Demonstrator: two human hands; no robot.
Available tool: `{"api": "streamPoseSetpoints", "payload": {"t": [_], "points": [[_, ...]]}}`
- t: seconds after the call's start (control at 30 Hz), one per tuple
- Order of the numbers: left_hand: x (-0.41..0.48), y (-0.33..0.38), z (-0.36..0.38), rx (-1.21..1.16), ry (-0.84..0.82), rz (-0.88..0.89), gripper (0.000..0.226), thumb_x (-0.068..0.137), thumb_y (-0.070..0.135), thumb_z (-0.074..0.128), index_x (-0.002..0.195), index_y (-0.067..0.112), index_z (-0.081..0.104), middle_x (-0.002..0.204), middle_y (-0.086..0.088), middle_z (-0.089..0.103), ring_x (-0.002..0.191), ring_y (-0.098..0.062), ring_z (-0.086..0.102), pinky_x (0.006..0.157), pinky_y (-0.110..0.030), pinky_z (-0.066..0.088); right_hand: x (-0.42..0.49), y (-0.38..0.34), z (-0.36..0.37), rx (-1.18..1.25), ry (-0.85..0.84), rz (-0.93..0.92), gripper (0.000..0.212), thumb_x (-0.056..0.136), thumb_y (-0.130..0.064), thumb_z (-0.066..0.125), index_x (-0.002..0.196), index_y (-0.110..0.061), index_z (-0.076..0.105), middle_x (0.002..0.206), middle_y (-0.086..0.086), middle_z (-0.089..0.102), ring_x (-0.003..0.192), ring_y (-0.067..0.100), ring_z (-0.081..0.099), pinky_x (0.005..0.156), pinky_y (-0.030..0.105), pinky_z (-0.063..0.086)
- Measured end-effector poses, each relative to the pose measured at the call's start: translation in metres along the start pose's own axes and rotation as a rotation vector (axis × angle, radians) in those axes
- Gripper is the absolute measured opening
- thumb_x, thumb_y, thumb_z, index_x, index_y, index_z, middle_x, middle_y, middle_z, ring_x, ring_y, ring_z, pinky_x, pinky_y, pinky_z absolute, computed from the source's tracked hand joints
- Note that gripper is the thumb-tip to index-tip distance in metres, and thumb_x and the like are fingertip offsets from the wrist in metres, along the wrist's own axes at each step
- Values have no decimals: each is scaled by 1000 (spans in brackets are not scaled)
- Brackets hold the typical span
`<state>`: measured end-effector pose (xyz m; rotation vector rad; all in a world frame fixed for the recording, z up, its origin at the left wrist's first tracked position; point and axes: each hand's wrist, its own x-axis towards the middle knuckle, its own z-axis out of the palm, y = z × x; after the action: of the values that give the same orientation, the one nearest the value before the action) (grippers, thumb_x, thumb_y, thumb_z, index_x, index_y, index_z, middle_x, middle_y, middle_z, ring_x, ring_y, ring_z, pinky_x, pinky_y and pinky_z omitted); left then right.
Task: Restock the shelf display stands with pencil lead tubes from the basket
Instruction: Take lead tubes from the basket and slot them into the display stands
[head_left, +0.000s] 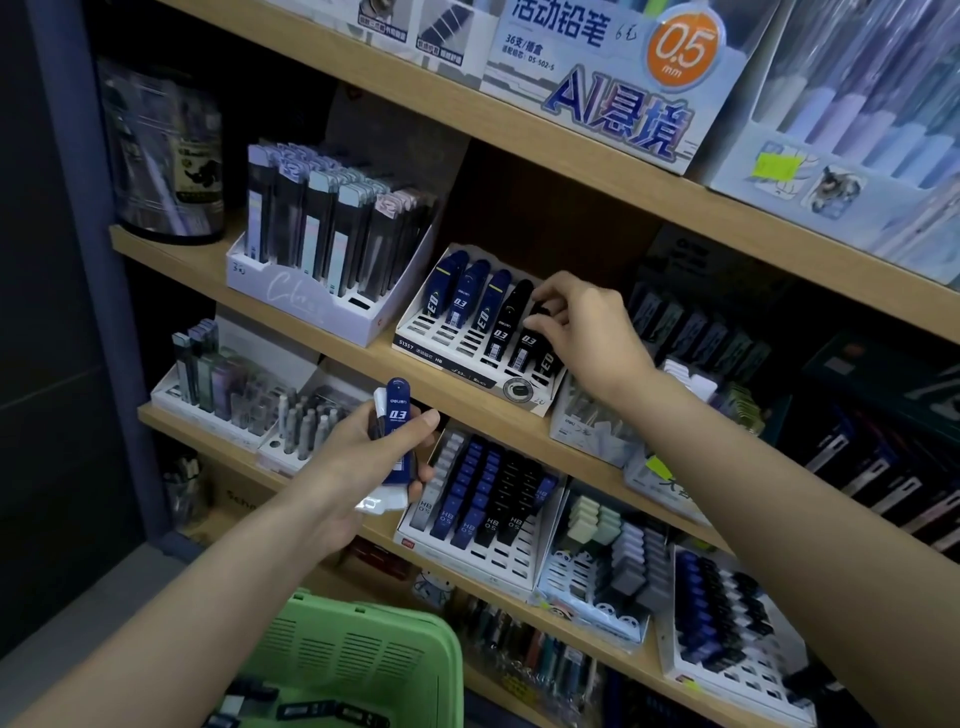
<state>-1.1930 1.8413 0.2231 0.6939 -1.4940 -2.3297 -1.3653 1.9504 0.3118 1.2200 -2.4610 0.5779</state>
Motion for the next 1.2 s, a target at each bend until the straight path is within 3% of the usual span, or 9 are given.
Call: {"api": "streamPoseSetpoints", "payload": {"t": [0.17, 0.33, 0.5, 0.6, 0.77, 0.9, 0.97, 1.07, 1.2], "points": [[1, 0, 2, 6, -7, -5, 28, 84, 21, 68, 106, 7, 58, 80, -5, 63, 51, -11, 59, 48, -24, 50, 3, 1, 5, 9, -47, 38, 19, 86, -20, 68, 102, -11, 63, 95, 8, 64, 87, 21, 61, 81, 41, 54], [-1, 2, 5, 7, -31, 3, 23, 83, 21, 68, 100, 9, 58, 81, -6, 64, 49, -11, 59, 45, -21, 50, 1, 1, 5, -29, -23, -7, 17, 88, -20, 66, 103, -11, 62, 101, 7, 61, 90, 22, 60, 82, 42, 52], [-5, 2, 5, 50, -47, 8, 23, 83, 20, 69, 101, 10, 59, 79, -4, 64, 49, -12, 58, 45, -23, 47, -11, -10, 2, -228, 63, -41, 32, 92, -25, 60, 121, -13, 55, 121, 5, 51, 107, 20, 53, 80, 32, 48], [-7, 1, 4, 93, -79, 13, 22, 83, 20, 70, 99, 11, 59, 81, -5, 64, 50, -14, 56, 44, -24, 44, -24, -31, 0, -74, 82, -55, 28, 94, -27, 55, 119, -14, 56, 116, 2, 54, 99, 12, 55, 82, 26, 50], [-10, -1, 10, 167, -159, 21, 16, 85, 21, 69, 96, 14, 61, 73, -2, 63, 49, -14, 51, 41, -24, 37, -48, -62, 7, 257, -377, 70, 24, 91, -38, 58, 100, -17, 66, 84, -12, 59, 73, -5, 52, 61, 2, 41], [-13, -3, 12, 150, -206, 36, 26, 78, 30, 71, 98, 16, 62, 68, -2, 60, 51, -16, 50, 42, -26, 36, -50, -63, 5, 520, -512, 268, 9, 85, -24, 70, 84, -15, 66, 84, 3, 68, 76, 11, 64, 74, 23, 55], [-14, -2, 11, 105, -224, 39, 36, 73, 41, 67, 97, 15, 62, 73, -2, 61, 51, -16, 49, 42, -25, 36, -50, -62, 1, 687, -546, 385, 7, 86, -17, 68, 84, -11, 64, 82, 7, 69, 71, 11, 65, 70, 20, 56], [-16, 1, 10, 4, -226, 27, 42, 78, 47, 57, 102, 12, 61, 75, -4, 62, 49, -15, 46, 40, -22, 36, -43, -60, -10, 826, -504, 480, 4, 88, -10, 63, 86, -8, 60, 78, 4, 64, 65, 7, 62, 59, 11, 53], [-15, 2, 2, -2, -149, 75, 27, 93, 33, 51, 105, 10, 58, 72, -1, 64, 44, -13, 48, 38, -22, 36, -22, -52, -15, 682, -169, 396, 12, 90, -11, 61, 100, -9, 55, 84, 3, 63, 70, 9, 62, 65, 16, 55]]}}
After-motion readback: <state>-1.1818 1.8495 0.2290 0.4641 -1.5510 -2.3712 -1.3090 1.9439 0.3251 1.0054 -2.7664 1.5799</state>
